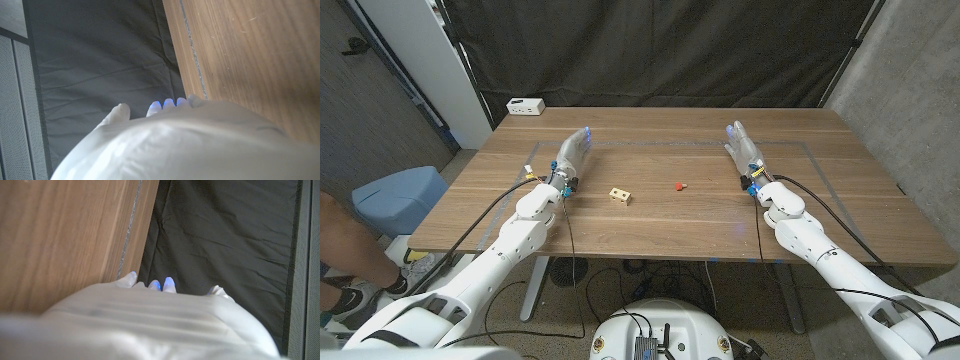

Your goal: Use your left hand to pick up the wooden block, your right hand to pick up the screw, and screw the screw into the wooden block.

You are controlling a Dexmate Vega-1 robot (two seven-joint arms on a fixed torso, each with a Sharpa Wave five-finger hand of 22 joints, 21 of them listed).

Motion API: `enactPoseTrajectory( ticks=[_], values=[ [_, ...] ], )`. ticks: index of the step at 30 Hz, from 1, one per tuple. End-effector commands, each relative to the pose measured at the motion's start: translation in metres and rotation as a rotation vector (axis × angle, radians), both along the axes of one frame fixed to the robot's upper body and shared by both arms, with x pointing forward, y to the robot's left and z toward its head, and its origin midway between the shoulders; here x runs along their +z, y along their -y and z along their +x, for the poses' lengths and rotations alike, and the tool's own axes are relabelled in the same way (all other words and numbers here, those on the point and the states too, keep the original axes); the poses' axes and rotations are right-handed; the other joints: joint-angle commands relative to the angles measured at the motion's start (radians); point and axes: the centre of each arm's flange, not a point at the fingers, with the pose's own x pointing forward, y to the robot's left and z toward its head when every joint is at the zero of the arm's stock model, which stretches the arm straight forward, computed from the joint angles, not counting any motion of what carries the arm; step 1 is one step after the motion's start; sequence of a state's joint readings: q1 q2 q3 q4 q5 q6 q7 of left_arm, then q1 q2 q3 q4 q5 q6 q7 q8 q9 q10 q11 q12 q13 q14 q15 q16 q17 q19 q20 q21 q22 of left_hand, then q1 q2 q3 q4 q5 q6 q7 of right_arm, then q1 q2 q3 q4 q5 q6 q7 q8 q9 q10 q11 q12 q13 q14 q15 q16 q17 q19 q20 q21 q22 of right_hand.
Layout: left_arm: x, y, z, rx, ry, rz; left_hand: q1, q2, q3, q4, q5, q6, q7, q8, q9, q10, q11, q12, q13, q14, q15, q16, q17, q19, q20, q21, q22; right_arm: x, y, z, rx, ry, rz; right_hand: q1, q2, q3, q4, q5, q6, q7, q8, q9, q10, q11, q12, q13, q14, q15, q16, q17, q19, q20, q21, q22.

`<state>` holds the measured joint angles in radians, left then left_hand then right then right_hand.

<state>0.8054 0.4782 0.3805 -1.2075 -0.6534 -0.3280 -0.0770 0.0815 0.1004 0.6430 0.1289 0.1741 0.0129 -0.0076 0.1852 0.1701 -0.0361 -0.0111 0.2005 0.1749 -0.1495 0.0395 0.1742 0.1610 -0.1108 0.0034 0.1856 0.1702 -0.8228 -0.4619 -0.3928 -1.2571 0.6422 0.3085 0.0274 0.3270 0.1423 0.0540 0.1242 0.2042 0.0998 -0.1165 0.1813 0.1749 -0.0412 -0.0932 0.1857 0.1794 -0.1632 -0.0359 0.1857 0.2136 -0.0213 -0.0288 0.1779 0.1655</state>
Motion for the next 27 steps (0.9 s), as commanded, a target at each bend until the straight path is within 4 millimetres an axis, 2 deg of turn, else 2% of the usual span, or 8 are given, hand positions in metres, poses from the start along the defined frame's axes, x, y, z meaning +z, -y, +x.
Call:
enactPoseTrajectory(
  ticks=[1,11,27],
  values=[
    [0.003,-0.003,-0.003,0.019,0.013,0.041,0.013,0.062,0.004,-0.009,0.003,0.004,-0.017,0.003,0.004,0.009,-0.006,0.009,0.005,0.010,-0.003,0.007,0.004,-0.003,-0.004,0.008,0.003,0.002,-0.008,0.002,0.002,0.004,-0.009,0.006,-0.003,0.001,0.002,0.006,0.002,-0.008,0.005,0.005,0.004,-0.005,0.004,0.002,-0.006,-0.006,0.007,0.001,-0.005,-0.015,0.007,0.004],
    [0.019,0.002,-0.013,0.042,0.023,0.156,0.028,0.051,0.008,-0.032,0.004,0.030,-0.030,0.008,0.004,0.032,-0.021,0.013,0.005,0.008,-0.005,0.002,0.004,-0.011,-0.005,0.005,0.002,0.008,-0.004,0.004,-0.012,0.007,-0.018,0.006,-0.004,0.002,-0.001,0.007,0.004,-0.009,0.005,0.005,0.004,-0.008,0.004,0.002,-0.005,-0.008,0.007,-0.003,-0.005,-0.016,0.008,0.004],
    [0.034,0.011,-0.035,0.062,0.048,0.324,0.041,0.048,0.011,-0.050,0.005,0.040,-0.031,0.005,0.004,0.036,-0.027,0.009,0.005,-0.008,-0.008,-0.003,0.004,-0.026,-0.006,0.001,0.003,0.012,0.004,0.006,-0.023,0.019,-0.019,0.007,-0.004,0.005,-0.006,0.008,0.004,-0.007,0.005,0.004,0.001,-0.007,0.002,0.002,-0.006,-0.010,0.007,-0.008,-0.005,-0.013,0.009,0.004]
  ],
)
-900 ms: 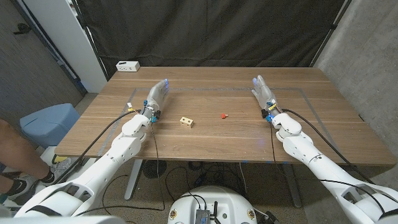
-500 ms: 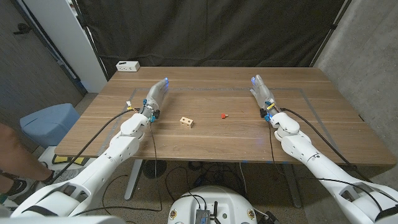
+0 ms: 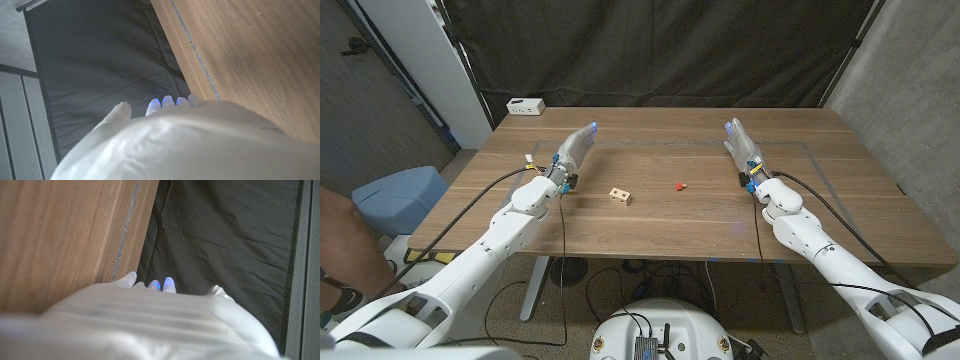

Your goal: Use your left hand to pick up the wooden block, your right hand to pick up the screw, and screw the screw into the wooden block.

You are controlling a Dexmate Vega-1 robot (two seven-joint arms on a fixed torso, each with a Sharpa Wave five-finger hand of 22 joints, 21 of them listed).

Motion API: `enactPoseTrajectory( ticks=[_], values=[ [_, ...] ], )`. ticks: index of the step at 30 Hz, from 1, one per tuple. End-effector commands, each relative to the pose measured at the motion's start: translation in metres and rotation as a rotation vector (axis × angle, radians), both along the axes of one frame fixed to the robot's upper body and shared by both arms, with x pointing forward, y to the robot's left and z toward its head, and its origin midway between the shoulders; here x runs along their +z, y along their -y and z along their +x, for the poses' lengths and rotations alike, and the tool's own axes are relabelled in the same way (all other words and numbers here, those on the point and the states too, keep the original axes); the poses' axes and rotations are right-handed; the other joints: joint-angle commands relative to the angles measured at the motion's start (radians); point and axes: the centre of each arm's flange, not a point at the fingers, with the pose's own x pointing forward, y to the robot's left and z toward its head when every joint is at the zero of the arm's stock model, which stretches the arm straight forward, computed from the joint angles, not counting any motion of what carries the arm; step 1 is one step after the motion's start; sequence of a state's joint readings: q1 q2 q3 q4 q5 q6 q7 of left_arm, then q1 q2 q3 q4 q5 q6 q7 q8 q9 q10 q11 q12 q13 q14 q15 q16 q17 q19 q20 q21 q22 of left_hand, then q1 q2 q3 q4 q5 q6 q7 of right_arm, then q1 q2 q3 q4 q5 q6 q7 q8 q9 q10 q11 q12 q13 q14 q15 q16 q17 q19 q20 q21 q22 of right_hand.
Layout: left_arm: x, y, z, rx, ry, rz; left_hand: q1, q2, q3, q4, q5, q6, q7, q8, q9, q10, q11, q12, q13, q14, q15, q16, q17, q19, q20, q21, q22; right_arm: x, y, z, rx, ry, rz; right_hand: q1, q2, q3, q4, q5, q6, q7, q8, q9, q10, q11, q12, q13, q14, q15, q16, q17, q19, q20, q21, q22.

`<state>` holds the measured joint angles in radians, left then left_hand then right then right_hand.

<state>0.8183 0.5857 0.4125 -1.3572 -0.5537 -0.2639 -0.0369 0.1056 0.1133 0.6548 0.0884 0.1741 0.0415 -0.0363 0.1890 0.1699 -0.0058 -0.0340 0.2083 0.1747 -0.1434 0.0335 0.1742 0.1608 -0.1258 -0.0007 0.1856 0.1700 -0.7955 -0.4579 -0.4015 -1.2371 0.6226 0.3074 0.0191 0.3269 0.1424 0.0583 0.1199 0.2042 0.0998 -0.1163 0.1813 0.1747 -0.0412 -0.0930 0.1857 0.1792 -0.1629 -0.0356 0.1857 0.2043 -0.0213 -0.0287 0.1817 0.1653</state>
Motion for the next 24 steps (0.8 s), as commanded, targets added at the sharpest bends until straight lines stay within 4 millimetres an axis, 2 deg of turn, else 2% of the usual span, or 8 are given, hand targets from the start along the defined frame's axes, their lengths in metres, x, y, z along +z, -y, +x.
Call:
enactPoseTrajectory(
  ticks=[1,12,18,24],
  values=[
    [0.009,0.005,-0.017,0.036,0.013,0.153,0.017,0.035,0.000,-0.011,0.005,0.012,-0.003,0.001,0.004,0.006,-0.005,0.001,0.005,-0.015,-0.003,-0.003,0.004,-0.012,-0.004,0.000,0.003,0.004,0.005,0.001,-0.008,0.012,-0.001,0.008,-0.004,0.001,-0.001,0.008,0.004,-0.007,0.005,0.005,0.001,-0.006,0.002,0.002,-0.007,-0.010,0.007,0.001,-0.004,-0.013,0.006,0.005],
    [0.019,0.003,-0.038,0.078,0.059,0.297,0.029,0.022,-0.003,-0.033,0.006,0.027,-0.018,0.002,0.004,0.019,-0.021,0.003,0.005,-0.021,-0.012,-0.002,0.005,-0.019,-0.009,0.001,0.003,0.000,0.005,0.001,-0.014,0.017,0.023,0.008,-0.003,0.003,-0.003,0.008,0.005,-0.007,0.005,0.005,-0.001,-0.006,0.001,0.002,-0.008,-0.011,0.007,-0.002,-0.003,-0.014,0.007,0.004],
    [0.021,0.000,-0.047,0.093,0.088,0.383,0.042,0.013,-0.003,-0.056,0.008,0.050,-0.033,0.006,0.005,0.041,-0.036,0.007,0.006,-0.023,-0.024,0.000,0.005,-0.014,-0.009,0.003,0.002,-0.003,0.004,0.000,-0.017,0.020,0.037,0.008,-0.002,0.004,-0.005,0.009,0.006,-0.007,0.005,0.005,-0.001,-0.007,0.001,0.002,-0.007,-0.010,0.007,-0.003,-0.003,-0.012,0.007,0.004],
    [0.021,-0.003,-0.053,0.115,0.116,0.443,0.063,0.003,-0.001,-0.088,0.011,0.076,-0.054,0.009,0.006,0.066,-0.064,0.011,0.007,-0.017,-0.037,0.003,0.005,-0.002,-0.006,0.007,0.001,-0.004,0.003,0.000,-0.008,0.036,0.045,0.008,-0.006,0.004,-0.007,0.009,0.006,-0.006,0.005,0.005,-0.002,-0.006,0.001,0.002,-0.008,-0.012,0.007,-0.005,-0.001,-0.008,0.008,0.004]
  ],
)
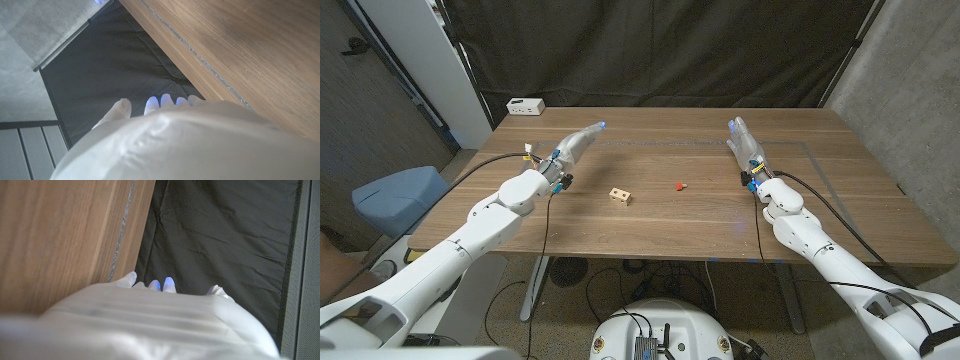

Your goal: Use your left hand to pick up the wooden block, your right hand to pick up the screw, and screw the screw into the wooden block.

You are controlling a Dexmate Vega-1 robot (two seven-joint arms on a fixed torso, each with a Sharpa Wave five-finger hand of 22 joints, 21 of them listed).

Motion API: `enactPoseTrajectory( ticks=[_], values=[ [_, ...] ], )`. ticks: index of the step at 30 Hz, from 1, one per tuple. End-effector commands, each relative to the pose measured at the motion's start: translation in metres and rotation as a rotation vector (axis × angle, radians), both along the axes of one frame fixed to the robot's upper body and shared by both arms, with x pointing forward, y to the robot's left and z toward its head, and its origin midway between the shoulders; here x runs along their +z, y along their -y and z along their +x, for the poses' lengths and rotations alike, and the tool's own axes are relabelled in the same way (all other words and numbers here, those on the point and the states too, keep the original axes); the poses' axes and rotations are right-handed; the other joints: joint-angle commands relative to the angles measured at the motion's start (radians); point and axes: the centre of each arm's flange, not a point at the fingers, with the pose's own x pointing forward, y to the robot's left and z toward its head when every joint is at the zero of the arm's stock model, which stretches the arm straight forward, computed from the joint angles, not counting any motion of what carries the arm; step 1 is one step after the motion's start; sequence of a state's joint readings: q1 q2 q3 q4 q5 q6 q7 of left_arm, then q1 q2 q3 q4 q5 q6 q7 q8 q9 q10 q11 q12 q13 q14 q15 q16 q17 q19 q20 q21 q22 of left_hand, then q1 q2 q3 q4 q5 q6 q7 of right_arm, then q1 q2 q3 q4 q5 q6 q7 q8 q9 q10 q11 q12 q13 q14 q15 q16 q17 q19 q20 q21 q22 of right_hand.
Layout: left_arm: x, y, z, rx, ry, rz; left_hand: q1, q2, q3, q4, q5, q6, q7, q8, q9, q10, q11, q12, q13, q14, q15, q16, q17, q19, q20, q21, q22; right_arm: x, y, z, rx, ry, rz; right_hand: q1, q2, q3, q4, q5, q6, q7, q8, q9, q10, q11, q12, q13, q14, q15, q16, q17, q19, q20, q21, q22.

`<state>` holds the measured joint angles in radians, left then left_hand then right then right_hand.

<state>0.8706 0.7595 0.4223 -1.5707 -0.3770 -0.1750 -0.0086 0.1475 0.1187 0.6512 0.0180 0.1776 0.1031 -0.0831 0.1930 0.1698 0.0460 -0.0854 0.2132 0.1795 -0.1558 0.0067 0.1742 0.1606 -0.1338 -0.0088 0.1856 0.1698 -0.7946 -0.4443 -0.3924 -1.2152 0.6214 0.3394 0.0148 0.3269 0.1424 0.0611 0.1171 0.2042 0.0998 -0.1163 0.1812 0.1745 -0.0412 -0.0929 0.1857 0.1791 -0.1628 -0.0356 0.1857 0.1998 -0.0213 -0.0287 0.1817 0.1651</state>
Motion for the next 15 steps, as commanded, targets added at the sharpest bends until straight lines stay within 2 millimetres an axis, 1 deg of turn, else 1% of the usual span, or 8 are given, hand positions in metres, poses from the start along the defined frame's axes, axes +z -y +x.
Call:
enactPoseTrajectory(
  ticks=[1,9,10,12,15],
  values=[
    [0.004,-0.005,-0.018,0.034,0.065,0.149,0.023,-0.003,0.003,-0.020,0.007,0.016,-0.012,0.005,0.006,0.015,-0.014,0.006,0.002,-0.005,-0.011,0.003,0.006,0.007,0.002,0.007,0.002,-0.004,-0.001,0.000,0.003,0.019,0.022,0.008,-0.007,0.000,-0.005,0.008,0.006,-0.007,0.005,0.005,-0.002,-0.007,0.001,0.002,-0.010,-0.012,0.006,-0.001,0.000,-0.008,0.008,0.005],
    [0.010,-0.008,-0.031,0.073,0.122,0.276,0.048,-0.011,0.006,-0.055,0.010,0.049,-0.030,0.011,0.007,0.048,-0.026,0.012,0.003,0.000,-0.024,0.005,0.006,0.022,0.003,0.010,0.001,-0.003,-0.001,-0.001,0.000,0.024,0.018,0.009,-0.011,0.000,-0.009,0.008,0.006,-0.008,0.005,0.005,-0.004,-0.006,0.000,0.002,-0.009,-0.015,0.007,-0.003,0.004,-0.013,0.010,0.004],
    [0.010,-0.009,-0.033,0.072,0.127,0.286,0.052,-0.013,0.006,-0.062,0.010,0.053,-0.034,0.011,0.007,0.051,-0.034,0.012,0.003,0.001,-0.026,0.005,0.006,0.025,0.003,0.010,0.001,-0.003,-0.001,-0.001,0.000,0.026,0.019,0.009,-0.011,0.000,-0.009,0.008,0.005,-0.007,0.005,0.005,-0.004,-0.007,0.001,0.002,-0.009,-0.015,0.007,-0.003,0.004,-0.013,0.010,0.004],
    [0.010,-0.009,-0.036,0.079,0.131,0.312,0.061,-0.021,0.006,-0.075,0.010,0.059,-0.041,0.012,0.007,0.059,-0.037,0.013,0.004,0.002,-0.028,0.006,0.006,0.029,0.002,0.010,0.001,-0.003,-0.001,-0.001,-0.003,0.025,0.018,0.008,-0.016,-0.002,-0.010,0.008,0.002,-0.006,0.004,0.005,-0.004,-0.006,0.001,0.002,-0.009,-0.014,0.007,-0.003,0.005,-0.011,0.010,0.004],
    [0.011,-0.010,-0.043,0.096,0.141,0.351,0.079,-0.035,0.006,-0.102,0.010,0.068,-0.047,0.013,0.007,0.071,-0.047,0.014,0.004,0.009,-0.022,0.008,0.007,0.036,0.006,0.011,0.001,-0.004,-0.001,-0.001,-0.004,0.024,0.021,0.008,-0.021,-0.003,-0.012,0.008,0.000,-0.006,0.003,0.005,-0.005,-0.006,0.000,0.002,-0.009,-0.013,0.007,-0.004,0.005,-0.010,0.010,0.004]
  ],
)
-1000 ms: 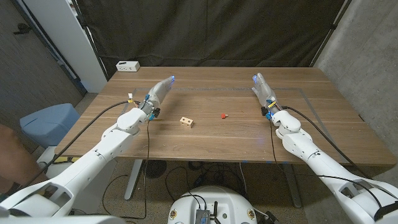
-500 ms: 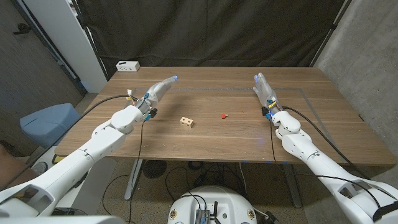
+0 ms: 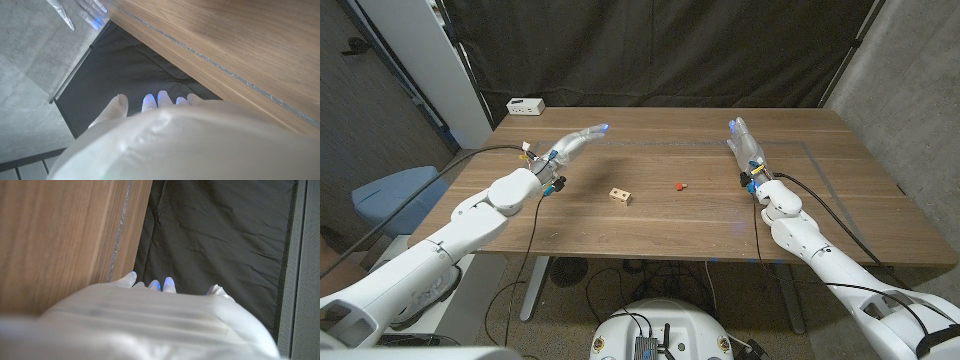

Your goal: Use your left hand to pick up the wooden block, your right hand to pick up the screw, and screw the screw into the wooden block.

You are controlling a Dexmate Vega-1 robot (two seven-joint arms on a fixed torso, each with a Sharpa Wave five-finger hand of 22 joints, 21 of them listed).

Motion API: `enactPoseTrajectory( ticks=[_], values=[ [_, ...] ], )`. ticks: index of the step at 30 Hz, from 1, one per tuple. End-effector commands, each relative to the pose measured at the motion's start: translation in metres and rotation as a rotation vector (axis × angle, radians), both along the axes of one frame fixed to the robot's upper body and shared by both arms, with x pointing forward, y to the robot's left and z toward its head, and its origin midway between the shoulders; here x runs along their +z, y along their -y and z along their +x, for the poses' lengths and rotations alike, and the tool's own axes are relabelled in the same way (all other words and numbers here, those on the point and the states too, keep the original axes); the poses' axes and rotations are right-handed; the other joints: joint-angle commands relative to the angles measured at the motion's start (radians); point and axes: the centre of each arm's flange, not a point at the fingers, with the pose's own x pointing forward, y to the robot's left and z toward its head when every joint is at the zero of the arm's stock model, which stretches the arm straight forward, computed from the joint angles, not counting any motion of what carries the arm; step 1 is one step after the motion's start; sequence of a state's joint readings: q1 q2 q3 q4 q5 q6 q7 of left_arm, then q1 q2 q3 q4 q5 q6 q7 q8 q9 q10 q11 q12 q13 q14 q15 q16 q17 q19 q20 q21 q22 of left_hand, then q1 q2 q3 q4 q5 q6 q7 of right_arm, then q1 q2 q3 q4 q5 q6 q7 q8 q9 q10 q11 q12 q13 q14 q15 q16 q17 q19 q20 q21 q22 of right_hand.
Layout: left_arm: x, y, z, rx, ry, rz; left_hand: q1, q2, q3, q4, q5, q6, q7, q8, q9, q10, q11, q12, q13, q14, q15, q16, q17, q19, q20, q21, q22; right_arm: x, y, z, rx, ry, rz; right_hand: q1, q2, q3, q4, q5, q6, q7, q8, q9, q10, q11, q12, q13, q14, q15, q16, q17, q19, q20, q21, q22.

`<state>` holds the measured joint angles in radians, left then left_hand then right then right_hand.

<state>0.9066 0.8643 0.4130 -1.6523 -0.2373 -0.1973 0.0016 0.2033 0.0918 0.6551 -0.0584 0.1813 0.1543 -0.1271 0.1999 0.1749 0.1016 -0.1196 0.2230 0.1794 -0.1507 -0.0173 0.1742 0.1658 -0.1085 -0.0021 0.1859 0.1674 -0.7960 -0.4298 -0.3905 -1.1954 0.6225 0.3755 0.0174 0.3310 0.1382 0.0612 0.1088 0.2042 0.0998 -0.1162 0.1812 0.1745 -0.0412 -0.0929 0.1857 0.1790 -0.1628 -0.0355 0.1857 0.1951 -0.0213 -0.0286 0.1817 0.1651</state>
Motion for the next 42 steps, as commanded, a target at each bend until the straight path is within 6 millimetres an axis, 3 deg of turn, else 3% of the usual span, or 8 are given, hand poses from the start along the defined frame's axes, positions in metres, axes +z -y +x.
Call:
enactPoseTrajectory(
  ticks=[1,6,7,11,32,39,42],
  values=[
    [0.004,-0.004,-0.021,0.047,0.056,0.160,0.028,-0.012,0.002,-0.032,0.006,0.020,-0.007,0.007,0.002,0.018,-0.015,0.004,0.005,0.006,0.001,0.008,0.002,0.013,0.000,0.011,0.003,-0.002,0.000,-0.001,-0.004,0.004,0.002,0.004,-0.018,-0.004,-0.005,0.008,0.000,-0.006,0.003,0.005,-0.005,-0.005,0.000,0.002,-0.009,-0.013,0.007,0.000,0.005,-0.010,0.010,0.004],
    [0.007,-0.003,-0.029,0.064,0.056,0.226,0.066,-0.034,0.002,-0.079,0.005,0.028,-0.014,0.008,0.003,0.042,-0.026,0.006,0.007,0.024,0.007,0.013,0.003,0.027,0.010,0.011,0.003,-0.004,-0.001,0.000,-0.005,0.004,0.005,0.004,-0.025,-0.006,-0.008,0.007,-0.002,-0.005,0.003,0.005,-0.007,-0.005,0.000,0.002,-0.009,-0.011,0.007,-0.001,0.006,-0.008,0.010,0.004],
    [0.008,-0.003,-0.031,0.068,0.058,0.239,0.086,-0.046,0.001,-0.100,0.004,0.035,-0.027,0.010,0.004,0.049,-0.038,0.006,0.008,0.028,-0.003,0.013,0.003,0.031,0.000,0.010,0.003,-0.004,-0.002,0.000,-0.004,0.005,0.005,0.004,-0.026,-0.007,-0.009,0.007,-0.002,-0.005,0.003,0.005,-0.007,-0.004,0.000,0.002,-0.009,-0.011,0.007,-0.001,0.006,-0.008,0.010,0.004],
    [0.013,0.001,-0.037,0.095,0.065,0.308,0.122,-0.064,0.001,-0.122,0.002,0.051,-0.036,0.015,0.004,0.071,-0.047,0.009,0.010,0.045,-0.002,0.016,0.004,0.046,0.015,0.011,0.003,-0.005,-0.003,0.001,-0.004,0.005,0.006,0.004,-0.031,-0.009,-0.011,0.007,-0.003,-0.004,0.003,0.005,-0.008,-0.004,0.000,0.002,-0.010,-0.011,0.007,-0.002,0.007,-0.007,0.010,0.004],
    [0.019,0.037,-0.063,0.252,0.130,0.634,0.225,-0.103,0.013,-0.133,0.000,0.061,-0.037,0.016,0.008,0.090,-0.052,0.009,0.016,0.071,0.008,0.017,0.006,0.051,0.051,0.002,0.002,-0.014,0.000,-0.005,-0.020,0.005,0.037,0.005,-0.043,-0.013,-0.019,0.009,-0.005,-0.006,0.003,0.005,-0.010,-0.005,0.000,0.003,-0.009,-0.005,0.007,-0.004,0.009,-0.001,0.010,0.004],
    [0.015,0.047,-0.072,0.350,0.180,0.679,0.290,-0.121,0.023,-0.133,0.001,0.061,-0.035,0.017,0.010,0.113,-0.056,0.018,0.025,0.094,0.019,0.021,0.007,0.039,0.073,-0.002,0.002,-0.016,0.000,-0.007,-0.026,0.005,0.037,0.006,-0.043,-0.013,-0.021,0.010,-0.006,-0.007,0.003,0.005,-0.010,-0.005,0.000,0.003,-0.010,-0.005,0.007,-0.005,0.009,0.003,0.010,0.004],
    [0.012,0.050,-0.074,0.369,0.182,0.676,0.359,-0.145,0.031,-0.133,-0.001,0.072,-0.044,0.022,0.012,0.127,-0.066,0.022,0.032,0.119,0.006,0.023,0.007,0.061,0.102,0.005,0.002,-0.017,0.000,-0.008,-0.030,0.005,0.039,0.007,-0.042,-0.012,-0.022,0.010,-0.006,-0.007,0.003,0.005,-0.009,-0.006,0.001,0.003,-0.010,-0.005,0.007,-0.005,0.009,0.003,0.010,0.004]
  ],
)
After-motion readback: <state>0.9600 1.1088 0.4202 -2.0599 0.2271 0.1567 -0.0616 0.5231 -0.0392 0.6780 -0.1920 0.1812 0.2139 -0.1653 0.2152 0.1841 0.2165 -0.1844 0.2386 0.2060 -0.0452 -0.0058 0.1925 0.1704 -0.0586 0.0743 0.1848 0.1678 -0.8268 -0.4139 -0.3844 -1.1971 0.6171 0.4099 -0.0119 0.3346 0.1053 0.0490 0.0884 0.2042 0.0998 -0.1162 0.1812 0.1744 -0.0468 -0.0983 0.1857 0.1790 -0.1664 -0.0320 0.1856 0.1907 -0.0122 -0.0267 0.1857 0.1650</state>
